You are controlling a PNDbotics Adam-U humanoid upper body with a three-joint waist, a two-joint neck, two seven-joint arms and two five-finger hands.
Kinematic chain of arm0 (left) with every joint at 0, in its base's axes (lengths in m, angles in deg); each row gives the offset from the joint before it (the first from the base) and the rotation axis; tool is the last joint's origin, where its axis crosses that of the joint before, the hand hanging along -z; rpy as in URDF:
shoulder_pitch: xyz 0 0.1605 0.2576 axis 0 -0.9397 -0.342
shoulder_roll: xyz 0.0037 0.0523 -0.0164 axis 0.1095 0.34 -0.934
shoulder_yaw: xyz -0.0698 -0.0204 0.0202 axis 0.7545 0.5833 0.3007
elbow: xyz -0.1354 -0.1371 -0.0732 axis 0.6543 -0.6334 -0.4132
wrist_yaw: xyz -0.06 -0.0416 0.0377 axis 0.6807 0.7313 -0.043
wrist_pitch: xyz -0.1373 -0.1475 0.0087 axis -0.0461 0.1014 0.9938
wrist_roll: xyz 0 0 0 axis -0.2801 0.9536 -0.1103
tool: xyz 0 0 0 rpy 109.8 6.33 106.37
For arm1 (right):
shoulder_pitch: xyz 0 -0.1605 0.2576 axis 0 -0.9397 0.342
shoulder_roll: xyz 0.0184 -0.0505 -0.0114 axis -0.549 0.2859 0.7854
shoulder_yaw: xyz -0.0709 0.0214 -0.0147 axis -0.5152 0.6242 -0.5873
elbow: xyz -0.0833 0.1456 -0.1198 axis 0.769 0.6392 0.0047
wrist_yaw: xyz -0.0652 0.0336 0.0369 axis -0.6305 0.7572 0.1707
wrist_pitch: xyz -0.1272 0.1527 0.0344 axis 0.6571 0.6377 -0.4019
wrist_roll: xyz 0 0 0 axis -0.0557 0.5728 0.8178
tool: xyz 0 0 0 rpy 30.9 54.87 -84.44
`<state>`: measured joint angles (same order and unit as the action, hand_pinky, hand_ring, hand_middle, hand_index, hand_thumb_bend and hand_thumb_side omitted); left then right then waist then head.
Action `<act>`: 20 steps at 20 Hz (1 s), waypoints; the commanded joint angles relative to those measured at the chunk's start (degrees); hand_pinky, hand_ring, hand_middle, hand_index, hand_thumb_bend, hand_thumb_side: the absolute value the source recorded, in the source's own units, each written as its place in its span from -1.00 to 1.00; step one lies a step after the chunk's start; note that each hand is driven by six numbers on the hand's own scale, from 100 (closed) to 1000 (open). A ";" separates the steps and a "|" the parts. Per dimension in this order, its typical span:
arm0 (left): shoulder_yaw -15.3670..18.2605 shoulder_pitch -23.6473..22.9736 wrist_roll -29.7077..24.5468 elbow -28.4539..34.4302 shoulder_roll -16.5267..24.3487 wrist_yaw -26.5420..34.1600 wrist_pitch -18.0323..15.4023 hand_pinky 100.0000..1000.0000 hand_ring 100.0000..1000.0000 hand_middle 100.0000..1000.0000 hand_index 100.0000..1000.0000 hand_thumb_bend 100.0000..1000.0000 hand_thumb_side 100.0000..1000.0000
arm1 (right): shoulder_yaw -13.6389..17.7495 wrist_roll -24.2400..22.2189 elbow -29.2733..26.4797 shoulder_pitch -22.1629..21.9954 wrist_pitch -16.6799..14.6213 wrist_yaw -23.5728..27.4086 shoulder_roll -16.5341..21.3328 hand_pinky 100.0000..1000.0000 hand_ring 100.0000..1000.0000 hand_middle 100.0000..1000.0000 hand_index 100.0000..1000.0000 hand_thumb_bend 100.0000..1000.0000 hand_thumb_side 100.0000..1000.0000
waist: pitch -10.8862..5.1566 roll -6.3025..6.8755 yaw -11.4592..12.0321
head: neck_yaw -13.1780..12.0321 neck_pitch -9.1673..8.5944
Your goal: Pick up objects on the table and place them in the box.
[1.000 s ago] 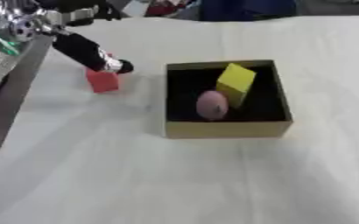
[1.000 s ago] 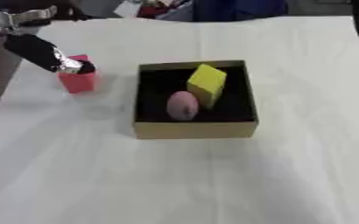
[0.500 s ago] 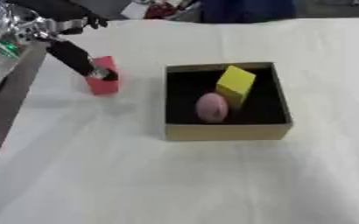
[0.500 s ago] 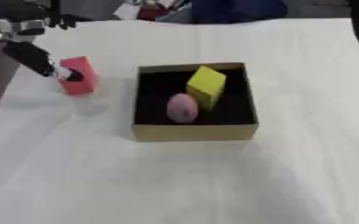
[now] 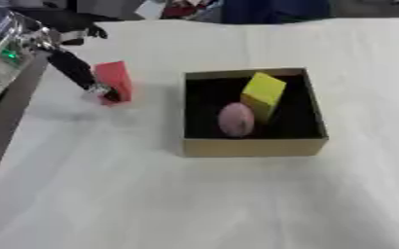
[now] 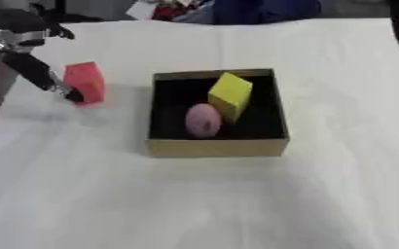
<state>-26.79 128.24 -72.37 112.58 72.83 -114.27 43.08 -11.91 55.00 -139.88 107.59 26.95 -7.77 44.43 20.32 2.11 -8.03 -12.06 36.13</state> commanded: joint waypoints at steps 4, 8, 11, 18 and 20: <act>1.38 1.79 -0.30 -1.21 1.22 -0.61 0.08 0.70 0.85 0.85 1.00 0.31 0.18 | 0.09 -0.16 0.11 1.79 0.00 0.05 1.55 0.95 0.66 0.12 0.35 -1.00 0.50 | -0.41 -0.01 -0.30 | -0.53 -1.44; 1.35 2.17 -0.30 -1.36 1.07 -0.24 0.02 0.70 0.84 0.85 1.00 0.29 0.17 | 0.03 -0.22 0.51 2.34 -0.08 -0.02 1.81 0.95 0.66 0.12 0.35 -1.00 0.52 | 0.22 -0.03 -0.53 | -0.66 -1.82; 1.40 2.44 -0.30 -1.08 1.09 -0.64 -0.03 0.70 0.85 0.86 1.00 0.27 0.16 | -0.05 -0.37 0.81 2.63 -0.07 -0.05 2.02 0.95 0.66 0.12 0.35 -1.00 0.53 | 0.64 0.01 -0.65 | -0.73 -2.05; 0.56 2.98 -0.30 -4.56 0.61 -0.49 -1.67 0.70 0.85 0.86 1.00 0.14 0.12 | -0.33 -0.71 1.37 3.55 0.03 0.14 2.17 0.96 0.66 0.11 0.35 -1.00 0.54 | 1.68 0.11 -1.24 | -1.36 -2.57; 0.36 3.19 -0.30 -5.80 0.45 -0.36 -2.41 0.70 0.85 0.85 1.00 0.12 0.13 | -0.33 -0.71 1.52 3.80 0.03 0.17 2.25 0.96 0.66 0.11 0.35 -1.00 0.55 | 1.93 0.11 -1.39 | -1.52 -2.70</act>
<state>-26.78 130.29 -72.55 107.07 72.01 -114.78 41.08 -12.28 54.43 -138.09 110.21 27.05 -7.77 45.40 23.50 2.23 -9.46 -13.32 34.13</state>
